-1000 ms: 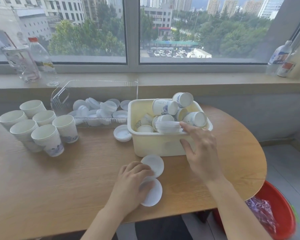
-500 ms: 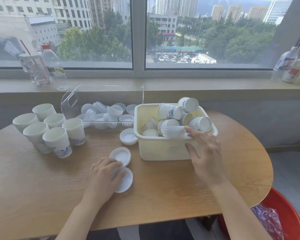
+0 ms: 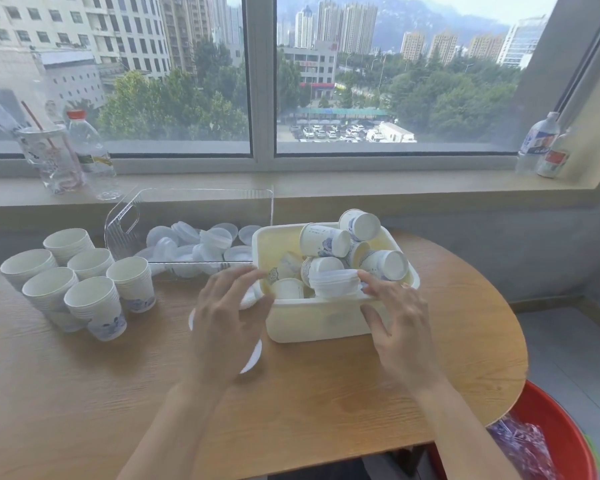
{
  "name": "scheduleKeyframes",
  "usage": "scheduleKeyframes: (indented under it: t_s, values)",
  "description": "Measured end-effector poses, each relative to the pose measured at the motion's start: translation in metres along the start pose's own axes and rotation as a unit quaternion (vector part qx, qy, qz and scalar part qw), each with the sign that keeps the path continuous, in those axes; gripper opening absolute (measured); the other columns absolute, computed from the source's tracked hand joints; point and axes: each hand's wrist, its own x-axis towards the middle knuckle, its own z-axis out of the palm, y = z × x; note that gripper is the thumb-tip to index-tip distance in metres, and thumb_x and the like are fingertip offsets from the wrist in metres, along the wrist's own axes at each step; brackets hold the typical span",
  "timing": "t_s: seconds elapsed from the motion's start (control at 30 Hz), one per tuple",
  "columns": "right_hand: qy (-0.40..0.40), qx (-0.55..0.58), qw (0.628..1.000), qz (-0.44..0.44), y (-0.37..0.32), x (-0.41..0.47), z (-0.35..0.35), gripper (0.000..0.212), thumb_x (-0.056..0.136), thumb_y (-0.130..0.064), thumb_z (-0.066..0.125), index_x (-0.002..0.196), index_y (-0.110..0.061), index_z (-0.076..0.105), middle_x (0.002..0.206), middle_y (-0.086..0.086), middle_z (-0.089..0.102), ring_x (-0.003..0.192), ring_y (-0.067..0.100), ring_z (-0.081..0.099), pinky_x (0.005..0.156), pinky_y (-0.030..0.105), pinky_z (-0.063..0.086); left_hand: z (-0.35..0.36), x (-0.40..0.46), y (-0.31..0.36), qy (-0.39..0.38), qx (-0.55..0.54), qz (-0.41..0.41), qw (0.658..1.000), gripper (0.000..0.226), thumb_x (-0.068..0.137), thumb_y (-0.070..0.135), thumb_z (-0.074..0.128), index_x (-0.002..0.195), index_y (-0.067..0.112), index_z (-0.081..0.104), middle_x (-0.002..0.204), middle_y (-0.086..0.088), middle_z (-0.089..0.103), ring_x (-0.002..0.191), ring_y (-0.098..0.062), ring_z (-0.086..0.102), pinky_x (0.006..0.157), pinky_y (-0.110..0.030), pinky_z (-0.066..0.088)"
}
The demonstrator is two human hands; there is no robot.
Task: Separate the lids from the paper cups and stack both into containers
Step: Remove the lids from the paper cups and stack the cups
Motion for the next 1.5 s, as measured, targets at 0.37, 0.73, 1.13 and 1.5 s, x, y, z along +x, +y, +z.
scheduleKeyframes:
  t_s: [0.37,0.73,1.13,1.5]
  values:
    - [-0.044,-0.024,0.998,-0.03,-0.01,-0.011,-0.025,0.061,0.094,-0.019,0.076,0.145,-0.042,0.054,0.108,-0.025,0.067,0.11,-0.002,0.061,0.109,0.021,0.028,-0.004,-0.012,0.01,-0.056,-0.01,0.08,0.995,0.024,0.094,0.049,0.067,0.082,0.029,0.074,0.091,0.022,0.069,0.093,-0.003,0.066,0.099,-0.035,0.04]
    - [0.01,0.002,0.998,0.057,-0.021,0.081,-0.042,0.037,0.099,-0.039,0.067,0.135,-0.034,0.064,0.111,-0.014,0.064,0.103,0.007,0.061,0.089,0.033,0.05,0.0,0.059,0.027,-0.115,0.005,0.017,0.993,0.036,0.094,0.05,0.068,0.123,0.028,0.071,0.105,0.019,0.067,0.095,-0.005,0.064,0.093,-0.036,0.048]
    - [-0.091,-0.086,0.987,0.098,0.001,0.101,-0.005,0.056,0.093,-0.062,0.064,0.144,-0.042,0.052,0.135,-0.01,0.058,0.109,0.016,0.063,0.088,0.035,0.049,0.045,0.104,0.027,-0.237,0.022,-0.134,0.962,0.034,0.093,0.047,0.075,0.115,0.024,0.064,0.099,0.014,0.066,0.098,-0.011,0.065,0.088,-0.031,0.052]
    - [-0.103,0.022,0.994,0.036,-0.007,0.092,-0.011,0.05,0.087,-0.044,0.081,0.13,-0.042,0.057,0.129,-0.026,0.059,0.092,0.006,0.063,0.082,0.033,0.054,0.035,0.092,0.043,-0.19,-0.37,-0.197,0.888,0.044,0.094,0.037,0.077,0.134,0.051,0.064,0.133,0.013,0.07,0.131,-0.017,0.06,0.113,-0.039,0.047]
